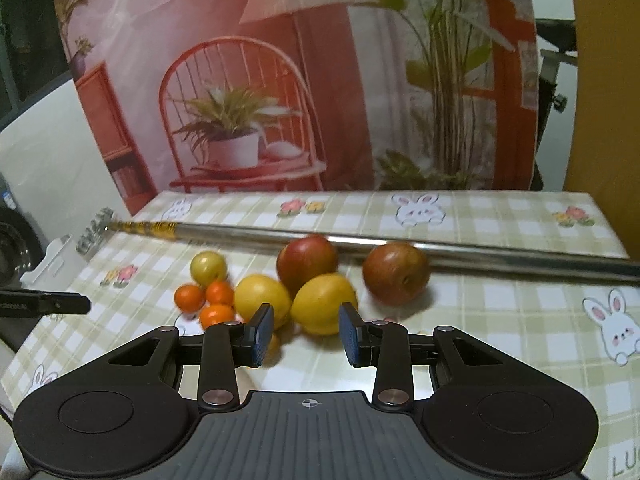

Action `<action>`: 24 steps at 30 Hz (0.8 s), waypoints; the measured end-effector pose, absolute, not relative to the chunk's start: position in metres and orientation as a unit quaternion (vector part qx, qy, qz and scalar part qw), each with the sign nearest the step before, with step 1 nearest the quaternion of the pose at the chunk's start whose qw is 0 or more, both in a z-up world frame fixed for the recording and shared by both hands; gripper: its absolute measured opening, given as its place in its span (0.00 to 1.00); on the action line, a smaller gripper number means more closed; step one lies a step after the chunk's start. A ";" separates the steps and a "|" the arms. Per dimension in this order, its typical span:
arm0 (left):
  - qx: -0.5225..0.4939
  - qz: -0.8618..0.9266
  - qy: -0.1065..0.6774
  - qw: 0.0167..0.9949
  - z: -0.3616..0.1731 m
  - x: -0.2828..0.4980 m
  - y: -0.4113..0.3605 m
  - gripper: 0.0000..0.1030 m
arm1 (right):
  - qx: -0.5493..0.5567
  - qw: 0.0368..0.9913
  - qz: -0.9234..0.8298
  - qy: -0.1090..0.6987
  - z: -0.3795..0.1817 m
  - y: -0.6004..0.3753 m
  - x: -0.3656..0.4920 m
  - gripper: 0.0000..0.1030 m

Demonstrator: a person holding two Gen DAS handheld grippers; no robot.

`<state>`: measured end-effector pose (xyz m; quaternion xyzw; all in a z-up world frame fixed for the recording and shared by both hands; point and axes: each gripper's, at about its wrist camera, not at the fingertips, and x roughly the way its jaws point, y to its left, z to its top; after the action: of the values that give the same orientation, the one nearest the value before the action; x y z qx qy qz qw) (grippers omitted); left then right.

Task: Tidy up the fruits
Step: 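Close the left gripper on a tangerine in the pile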

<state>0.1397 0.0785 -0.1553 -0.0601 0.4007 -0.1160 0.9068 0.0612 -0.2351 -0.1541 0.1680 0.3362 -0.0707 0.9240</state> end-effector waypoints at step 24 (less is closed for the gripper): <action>-0.013 -0.170 0.423 0.890 -0.209 0.212 0.032 0.28 | 0.179 0.918 -0.087 0.344 -0.168 -0.249 0.069 0.32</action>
<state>0.2125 0.0319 -0.2087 -0.0126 0.4227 -0.1702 0.8900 0.0690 -0.2487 -0.1684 0.1786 0.3438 -0.0868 0.9178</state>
